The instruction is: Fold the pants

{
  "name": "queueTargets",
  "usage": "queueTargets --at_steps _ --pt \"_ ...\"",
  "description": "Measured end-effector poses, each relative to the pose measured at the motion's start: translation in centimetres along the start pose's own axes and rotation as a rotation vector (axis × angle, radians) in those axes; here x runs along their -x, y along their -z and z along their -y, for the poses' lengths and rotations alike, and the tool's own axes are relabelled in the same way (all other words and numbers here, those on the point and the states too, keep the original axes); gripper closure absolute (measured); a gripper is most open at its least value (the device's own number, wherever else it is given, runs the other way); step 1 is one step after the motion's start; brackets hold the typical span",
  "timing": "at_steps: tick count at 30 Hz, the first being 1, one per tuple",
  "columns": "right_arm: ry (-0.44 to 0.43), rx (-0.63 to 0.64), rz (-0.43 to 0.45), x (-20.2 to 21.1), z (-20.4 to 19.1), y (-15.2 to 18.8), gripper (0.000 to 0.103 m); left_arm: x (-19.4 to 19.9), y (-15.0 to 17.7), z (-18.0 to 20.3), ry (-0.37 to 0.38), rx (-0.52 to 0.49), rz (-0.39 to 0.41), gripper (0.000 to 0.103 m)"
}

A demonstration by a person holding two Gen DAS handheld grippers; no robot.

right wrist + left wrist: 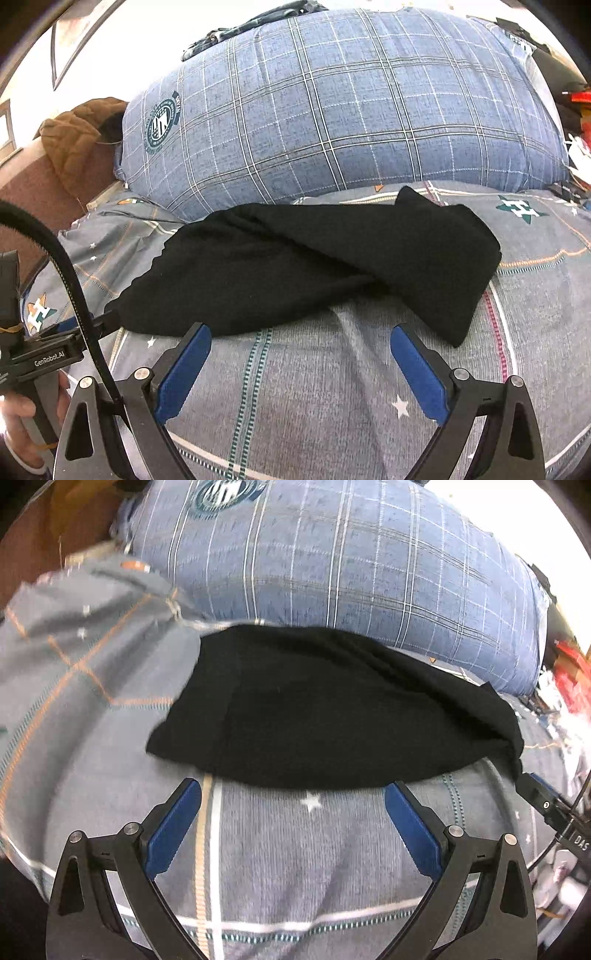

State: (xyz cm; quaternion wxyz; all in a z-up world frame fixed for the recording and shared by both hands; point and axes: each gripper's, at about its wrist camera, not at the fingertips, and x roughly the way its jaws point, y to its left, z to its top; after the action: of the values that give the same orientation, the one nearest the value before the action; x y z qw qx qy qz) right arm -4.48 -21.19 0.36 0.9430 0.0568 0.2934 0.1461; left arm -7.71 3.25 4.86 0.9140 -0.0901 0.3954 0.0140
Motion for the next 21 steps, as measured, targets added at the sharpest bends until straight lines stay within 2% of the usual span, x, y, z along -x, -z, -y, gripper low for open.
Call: queueTargets --at_steps 8,16,21 --pt "-0.012 -0.064 -0.027 -1.1 2.5 0.5 0.006 -2.2 0.8 -3.2 0.086 0.197 -0.061 0.002" --pt "-0.101 -0.170 -0.062 -4.1 4.7 -0.7 0.009 -4.0 -0.2 -3.2 0.117 0.241 -0.064 0.002" --pt "-0.174 -0.276 -0.069 -6.1 6.6 -2.0 0.014 -5.4 -1.6 -2.7 0.096 0.236 -0.057 0.002"
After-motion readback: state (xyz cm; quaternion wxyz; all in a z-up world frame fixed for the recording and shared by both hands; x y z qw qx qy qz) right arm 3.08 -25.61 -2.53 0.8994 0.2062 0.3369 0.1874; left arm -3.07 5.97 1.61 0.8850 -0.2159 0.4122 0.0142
